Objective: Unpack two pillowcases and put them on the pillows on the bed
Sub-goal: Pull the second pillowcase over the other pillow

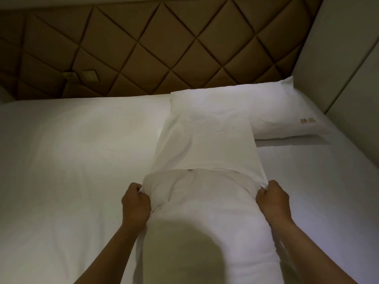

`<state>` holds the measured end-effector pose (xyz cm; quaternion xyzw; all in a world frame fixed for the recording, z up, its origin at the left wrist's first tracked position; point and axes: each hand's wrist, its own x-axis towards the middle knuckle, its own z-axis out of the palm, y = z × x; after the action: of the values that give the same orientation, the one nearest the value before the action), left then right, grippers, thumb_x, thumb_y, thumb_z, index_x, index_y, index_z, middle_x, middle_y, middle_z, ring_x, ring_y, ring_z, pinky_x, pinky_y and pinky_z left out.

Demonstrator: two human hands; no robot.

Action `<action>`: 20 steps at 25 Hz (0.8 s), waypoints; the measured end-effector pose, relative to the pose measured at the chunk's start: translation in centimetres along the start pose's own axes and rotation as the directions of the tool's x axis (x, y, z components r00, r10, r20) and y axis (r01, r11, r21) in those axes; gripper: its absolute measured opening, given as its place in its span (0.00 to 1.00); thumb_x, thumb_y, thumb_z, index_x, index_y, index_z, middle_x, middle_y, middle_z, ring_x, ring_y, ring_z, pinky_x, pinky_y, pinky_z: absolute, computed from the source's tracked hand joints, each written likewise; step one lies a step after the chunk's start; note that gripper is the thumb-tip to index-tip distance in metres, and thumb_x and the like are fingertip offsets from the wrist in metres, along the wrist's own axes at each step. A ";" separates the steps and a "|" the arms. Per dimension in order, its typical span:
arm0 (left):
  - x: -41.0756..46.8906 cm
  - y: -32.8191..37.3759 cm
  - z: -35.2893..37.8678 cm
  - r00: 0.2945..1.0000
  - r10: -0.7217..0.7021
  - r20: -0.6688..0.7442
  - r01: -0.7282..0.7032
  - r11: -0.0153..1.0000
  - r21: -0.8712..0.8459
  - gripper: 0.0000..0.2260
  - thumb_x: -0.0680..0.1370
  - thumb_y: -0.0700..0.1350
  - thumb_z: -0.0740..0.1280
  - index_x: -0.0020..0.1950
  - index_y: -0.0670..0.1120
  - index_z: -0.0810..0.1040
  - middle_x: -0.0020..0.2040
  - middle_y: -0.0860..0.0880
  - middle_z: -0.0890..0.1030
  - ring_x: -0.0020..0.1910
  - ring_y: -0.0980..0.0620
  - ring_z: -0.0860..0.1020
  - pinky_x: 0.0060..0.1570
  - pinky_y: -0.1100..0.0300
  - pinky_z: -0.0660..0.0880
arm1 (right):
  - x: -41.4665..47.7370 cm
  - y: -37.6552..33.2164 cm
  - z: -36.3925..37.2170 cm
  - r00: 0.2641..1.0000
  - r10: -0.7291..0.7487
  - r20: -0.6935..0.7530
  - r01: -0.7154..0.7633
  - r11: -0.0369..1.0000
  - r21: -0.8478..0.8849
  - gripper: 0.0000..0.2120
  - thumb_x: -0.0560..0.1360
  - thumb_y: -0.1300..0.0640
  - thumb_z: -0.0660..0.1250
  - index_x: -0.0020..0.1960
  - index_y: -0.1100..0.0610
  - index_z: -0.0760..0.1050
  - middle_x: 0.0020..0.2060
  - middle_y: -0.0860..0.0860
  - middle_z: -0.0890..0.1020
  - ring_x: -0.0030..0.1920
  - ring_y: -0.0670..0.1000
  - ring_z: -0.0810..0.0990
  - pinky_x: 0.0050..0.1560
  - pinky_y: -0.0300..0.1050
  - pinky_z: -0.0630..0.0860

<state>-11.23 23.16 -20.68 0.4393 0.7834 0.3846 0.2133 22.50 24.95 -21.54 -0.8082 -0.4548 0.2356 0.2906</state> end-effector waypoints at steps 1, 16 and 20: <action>-0.7 0.4 -0.2 1.000 -0.026 0.001 0.026 0.999 -0.023 0.07 0.75 0.30 0.57 0.42 0.39 0.72 0.38 0.48 0.74 0.37 0.50 0.71 0.32 0.62 0.66 | -0.5 0.0 -0.1 1.000 -0.009 -0.013 0.009 1.000 0.001 0.11 0.78 0.62 0.59 0.38 0.60 0.64 0.34 0.56 0.73 0.33 0.54 0.72 0.31 0.42 0.66; -1.7 4.8 -4.5 0.982 -0.187 -0.040 0.156 0.905 -0.397 0.18 0.79 0.55 0.54 0.48 0.45 0.77 0.46 0.47 0.79 0.48 0.45 0.77 0.50 0.48 0.74 | -3.7 -1.7 -4.2 0.965 0.183 -0.189 -0.094 0.911 0.402 0.27 0.82 0.45 0.53 0.31 0.61 0.69 0.31 0.57 0.76 0.34 0.58 0.73 0.37 0.48 0.68; -3.5 3.9 -3.9 0.991 -0.114 -0.063 0.095 0.964 -0.248 0.22 0.80 0.59 0.48 0.57 0.50 0.77 0.54 0.50 0.79 0.54 0.45 0.76 0.61 0.44 0.72 | -4.9 -0.9 -3.2 0.974 0.090 -0.207 -0.023 0.952 0.306 0.25 0.83 0.47 0.51 0.38 0.61 0.74 0.35 0.56 0.77 0.37 0.57 0.76 0.42 0.48 0.72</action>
<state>-9.99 19.80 -15.17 0.3527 0.7596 0.4832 0.2554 21.69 20.24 -18.03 -0.7878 -0.3556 0.2205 0.4519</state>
